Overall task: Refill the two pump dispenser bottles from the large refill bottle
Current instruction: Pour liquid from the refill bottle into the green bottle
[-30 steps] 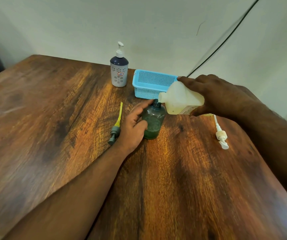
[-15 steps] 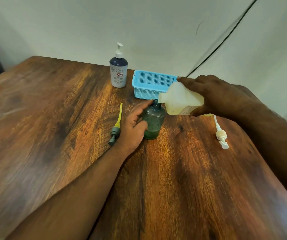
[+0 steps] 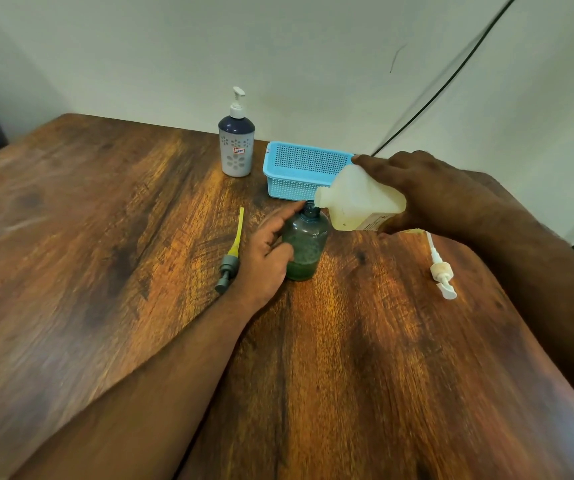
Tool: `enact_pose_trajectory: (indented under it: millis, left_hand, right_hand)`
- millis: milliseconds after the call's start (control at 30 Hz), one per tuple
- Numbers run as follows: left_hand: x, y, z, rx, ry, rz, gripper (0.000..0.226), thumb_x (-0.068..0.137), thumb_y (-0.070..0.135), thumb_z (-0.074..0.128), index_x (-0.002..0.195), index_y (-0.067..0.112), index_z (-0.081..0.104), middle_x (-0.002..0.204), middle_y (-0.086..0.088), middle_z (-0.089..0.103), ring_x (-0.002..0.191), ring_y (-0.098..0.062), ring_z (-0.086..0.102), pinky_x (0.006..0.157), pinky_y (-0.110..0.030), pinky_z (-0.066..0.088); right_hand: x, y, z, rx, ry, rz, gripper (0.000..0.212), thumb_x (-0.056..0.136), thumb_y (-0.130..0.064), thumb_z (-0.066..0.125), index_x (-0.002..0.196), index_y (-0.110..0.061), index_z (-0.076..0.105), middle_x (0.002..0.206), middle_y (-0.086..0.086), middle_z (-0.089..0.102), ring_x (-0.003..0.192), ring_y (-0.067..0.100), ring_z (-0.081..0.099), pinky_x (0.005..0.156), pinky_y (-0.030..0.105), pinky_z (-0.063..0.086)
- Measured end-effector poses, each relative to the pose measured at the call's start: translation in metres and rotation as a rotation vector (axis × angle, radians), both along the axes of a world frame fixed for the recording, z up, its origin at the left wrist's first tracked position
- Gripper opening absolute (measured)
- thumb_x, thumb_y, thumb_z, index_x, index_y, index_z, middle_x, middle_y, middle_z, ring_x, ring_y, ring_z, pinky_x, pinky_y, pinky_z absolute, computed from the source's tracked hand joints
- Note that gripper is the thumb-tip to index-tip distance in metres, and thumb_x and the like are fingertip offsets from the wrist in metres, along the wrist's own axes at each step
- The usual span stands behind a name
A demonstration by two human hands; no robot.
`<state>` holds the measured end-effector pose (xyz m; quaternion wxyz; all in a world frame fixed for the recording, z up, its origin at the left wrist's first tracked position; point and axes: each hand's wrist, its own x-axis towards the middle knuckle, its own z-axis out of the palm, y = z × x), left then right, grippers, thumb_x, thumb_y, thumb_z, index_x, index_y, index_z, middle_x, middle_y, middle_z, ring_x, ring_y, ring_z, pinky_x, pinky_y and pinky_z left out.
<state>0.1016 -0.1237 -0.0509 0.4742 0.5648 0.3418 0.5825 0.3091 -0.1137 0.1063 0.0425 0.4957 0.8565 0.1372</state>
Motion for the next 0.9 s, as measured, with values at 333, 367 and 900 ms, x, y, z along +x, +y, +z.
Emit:
enact_pose_trajectory:
  millis: [333, 367, 900]
  left_hand:
    - [0.000, 0.002, -0.004, -0.014, 0.041, 0.025, 0.073, 0.069, -0.005, 0.045, 0.127, 0.038, 0.056, 0.141, 0.002, 0.053, 0.135, -0.013, 0.047, 0.113, -0.049, 0.039]
    - [0.000, 0.002, -0.004, -0.016, 0.044, 0.026, 0.073, 0.069, -0.005, 0.045, 0.127, 0.039, 0.056, 0.141, 0.001, 0.052, 0.135, -0.013, 0.046, 0.113, -0.049, 0.039]
    - [0.000, 0.003, -0.005, 0.026, 0.065, 0.033, 0.069, 0.073, 0.002, 0.062, 0.128, 0.043, 0.054, 0.143, 0.001, 0.052, 0.133, -0.014, 0.050, 0.110, -0.042, 0.045]
  right_hand:
    - [0.000, 0.000, 0.001, 0.018, -0.032, -0.014, 0.103, 0.077, -0.038, 0.076, 0.153, -0.027, 0.006, 0.143, 0.009, 0.042, 0.125, 0.028, 0.041, 0.102, 0.040, 0.038]
    - [0.000, 0.000, 0.001, 0.020, -0.031, -0.011, 0.103, 0.078, -0.038, 0.076, 0.153, -0.027, 0.007, 0.143, 0.009, 0.042, 0.125, 0.028, 0.041, 0.102, 0.040, 0.038]
    - [0.009, -0.007, -0.024, -0.001, 0.194, -0.107, 0.103, 0.076, -0.040, 0.077, 0.152, -0.034, 0.008, 0.154, 0.001, 0.033, 0.136, 0.028, 0.035, 0.109, 0.046, 0.033]
